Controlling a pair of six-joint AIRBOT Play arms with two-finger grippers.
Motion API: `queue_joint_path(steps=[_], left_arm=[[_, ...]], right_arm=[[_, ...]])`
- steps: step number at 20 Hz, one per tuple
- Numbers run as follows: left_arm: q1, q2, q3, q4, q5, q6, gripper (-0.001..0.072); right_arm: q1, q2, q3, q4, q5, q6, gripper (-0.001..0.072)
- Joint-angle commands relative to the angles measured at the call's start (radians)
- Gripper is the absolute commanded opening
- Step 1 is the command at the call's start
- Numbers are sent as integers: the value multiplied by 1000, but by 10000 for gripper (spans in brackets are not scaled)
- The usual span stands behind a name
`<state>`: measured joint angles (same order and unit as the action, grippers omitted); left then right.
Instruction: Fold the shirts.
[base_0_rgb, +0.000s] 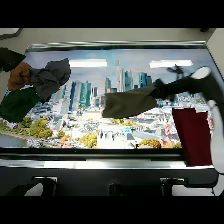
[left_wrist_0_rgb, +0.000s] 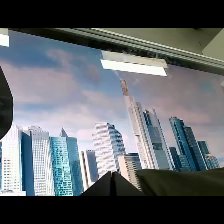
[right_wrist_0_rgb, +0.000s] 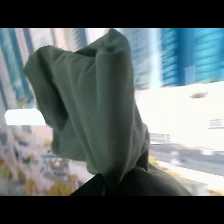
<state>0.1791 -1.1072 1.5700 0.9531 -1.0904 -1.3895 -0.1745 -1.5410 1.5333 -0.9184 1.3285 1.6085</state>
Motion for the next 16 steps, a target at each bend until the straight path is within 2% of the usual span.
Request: queue_joint_path(steps=[1,4,10,12,16], left_arm=[[0,0,0,0,3,6,31],[0,0,0,0,3,6,31],[0,0,0,0,2,29,31],[0,1,0,0,2,30,31],[0,1,0,0,2,56,31]], right_arm=[[-214,101,87,-140,155,41,51],[-389,170,88,-145,192,80,51],[-614,214,88,-70,124,210,51],[-643,219,88,-29,190,211,51],[-660,238,89,-63,408,211,51]])
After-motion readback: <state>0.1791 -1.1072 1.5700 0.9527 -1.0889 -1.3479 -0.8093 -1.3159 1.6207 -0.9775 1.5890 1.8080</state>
